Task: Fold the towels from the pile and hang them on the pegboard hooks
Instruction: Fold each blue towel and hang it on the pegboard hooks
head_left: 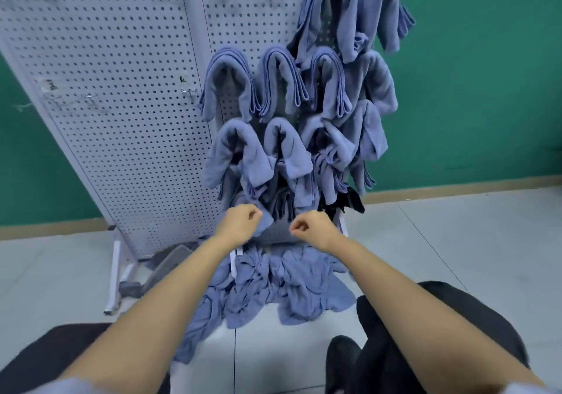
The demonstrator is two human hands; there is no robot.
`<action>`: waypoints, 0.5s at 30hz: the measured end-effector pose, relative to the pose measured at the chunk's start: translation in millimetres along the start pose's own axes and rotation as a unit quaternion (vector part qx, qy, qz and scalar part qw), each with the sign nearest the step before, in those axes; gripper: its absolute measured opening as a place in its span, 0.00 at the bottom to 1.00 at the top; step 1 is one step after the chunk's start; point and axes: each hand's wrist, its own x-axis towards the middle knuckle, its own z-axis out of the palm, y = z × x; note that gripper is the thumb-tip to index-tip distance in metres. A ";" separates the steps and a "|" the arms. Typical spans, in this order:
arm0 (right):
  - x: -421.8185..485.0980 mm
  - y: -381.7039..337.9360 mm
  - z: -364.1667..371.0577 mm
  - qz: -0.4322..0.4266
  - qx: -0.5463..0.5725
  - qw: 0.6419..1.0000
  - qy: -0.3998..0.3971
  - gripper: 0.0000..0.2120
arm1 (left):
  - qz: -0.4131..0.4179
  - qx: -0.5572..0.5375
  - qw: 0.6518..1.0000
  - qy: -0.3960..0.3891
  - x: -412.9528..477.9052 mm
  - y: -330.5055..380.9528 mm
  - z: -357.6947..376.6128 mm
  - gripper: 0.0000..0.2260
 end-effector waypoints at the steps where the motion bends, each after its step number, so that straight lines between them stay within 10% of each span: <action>1: 2.4 9.8 15.5 0.013 0.003 1.000 -0.013 0.08 | -0.015 -0.005 1.000 -0.019 -1.3 -13.0 14.9 0.12; 9: 38.5 118.3 98.4 0.136 -0.104 0.983 -0.059 0.20 | -0.100 -0.032 0.987 -0.125 13.4 -83.1 119.2 0.09; 15: 68.7 179.0 139.3 0.237 -0.047 0.964 -0.111 0.11 | -0.141 -0.028 0.972 -0.187 50.9 -108.1 194.0 0.11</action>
